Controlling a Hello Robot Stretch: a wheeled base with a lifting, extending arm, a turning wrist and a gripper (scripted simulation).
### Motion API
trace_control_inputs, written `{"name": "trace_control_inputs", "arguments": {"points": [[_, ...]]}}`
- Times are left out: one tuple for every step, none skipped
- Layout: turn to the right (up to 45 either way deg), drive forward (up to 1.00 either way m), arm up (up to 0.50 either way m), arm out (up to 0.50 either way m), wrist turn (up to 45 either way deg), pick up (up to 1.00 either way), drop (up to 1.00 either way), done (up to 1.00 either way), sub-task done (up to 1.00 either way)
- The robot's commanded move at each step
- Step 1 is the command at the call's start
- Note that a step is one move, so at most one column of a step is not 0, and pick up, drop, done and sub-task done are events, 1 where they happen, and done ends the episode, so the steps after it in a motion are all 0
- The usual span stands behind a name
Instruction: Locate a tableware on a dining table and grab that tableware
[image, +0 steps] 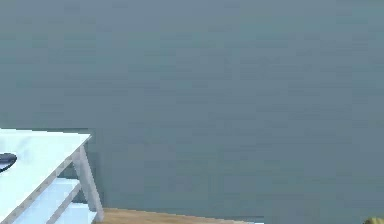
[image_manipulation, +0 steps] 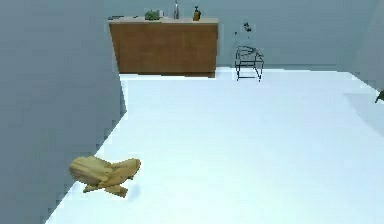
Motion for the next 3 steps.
{"name": "trace_control_inputs", "arguments": {"points": [[-15.0, 0.0, 0.0, 0.0, 0.0, 0.0, 0.0, 0.0, 0.0], [0.0, 0.5, 0.0, 0.0, 0.0, 0.0, 0.0, 0.0, 0.0], [-45.0, 0.0, 0.0, 0.0, 0.0, 0.0, 0.0, 0.0, 0.0]]}}
